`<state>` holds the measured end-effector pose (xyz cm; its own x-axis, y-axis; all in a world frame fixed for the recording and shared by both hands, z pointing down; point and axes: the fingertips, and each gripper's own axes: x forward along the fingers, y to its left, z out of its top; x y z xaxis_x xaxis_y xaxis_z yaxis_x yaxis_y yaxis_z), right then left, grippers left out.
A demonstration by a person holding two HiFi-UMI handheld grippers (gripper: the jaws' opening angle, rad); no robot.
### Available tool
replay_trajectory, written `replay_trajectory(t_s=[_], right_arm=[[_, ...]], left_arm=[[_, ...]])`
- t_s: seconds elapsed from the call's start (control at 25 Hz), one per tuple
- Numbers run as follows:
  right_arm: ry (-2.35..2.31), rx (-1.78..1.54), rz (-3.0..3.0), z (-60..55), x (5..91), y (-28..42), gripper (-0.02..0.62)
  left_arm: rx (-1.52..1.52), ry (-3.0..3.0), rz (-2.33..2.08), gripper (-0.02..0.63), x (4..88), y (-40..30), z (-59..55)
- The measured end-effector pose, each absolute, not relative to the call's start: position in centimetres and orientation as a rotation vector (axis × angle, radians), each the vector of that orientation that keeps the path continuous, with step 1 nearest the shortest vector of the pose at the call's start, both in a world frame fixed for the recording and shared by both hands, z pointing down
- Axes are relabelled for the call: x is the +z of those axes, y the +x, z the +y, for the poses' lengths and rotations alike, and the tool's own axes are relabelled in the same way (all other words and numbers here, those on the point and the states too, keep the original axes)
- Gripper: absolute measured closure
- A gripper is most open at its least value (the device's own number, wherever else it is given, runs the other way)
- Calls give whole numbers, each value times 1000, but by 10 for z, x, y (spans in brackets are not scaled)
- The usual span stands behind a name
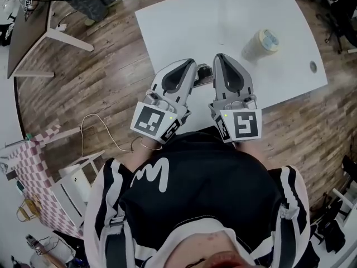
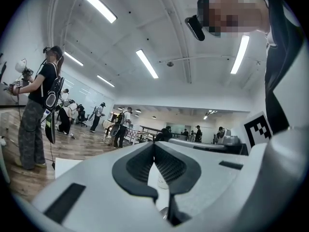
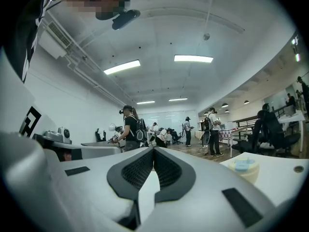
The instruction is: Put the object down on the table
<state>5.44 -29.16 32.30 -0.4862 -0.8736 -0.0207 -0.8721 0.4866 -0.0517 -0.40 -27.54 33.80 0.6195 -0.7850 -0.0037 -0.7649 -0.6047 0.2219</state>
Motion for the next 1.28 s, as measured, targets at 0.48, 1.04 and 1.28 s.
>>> replay_trajectory(t_s=[0.48, 1.04, 1.28], right_arm=[[-1525, -1, 2655, -273, 313, 62, 577], [-1523, 3, 2646, -199, 304, 32, 577], [-1567, -4, 2605, -138, 304, 15, 577]], left_arm=[[-193, 2706, -1304, 600, 321, 3, -253], [-265, 2686, -1332, 601, 303, -28, -186], [-270, 2701, -1319, 600, 304, -52, -122]])
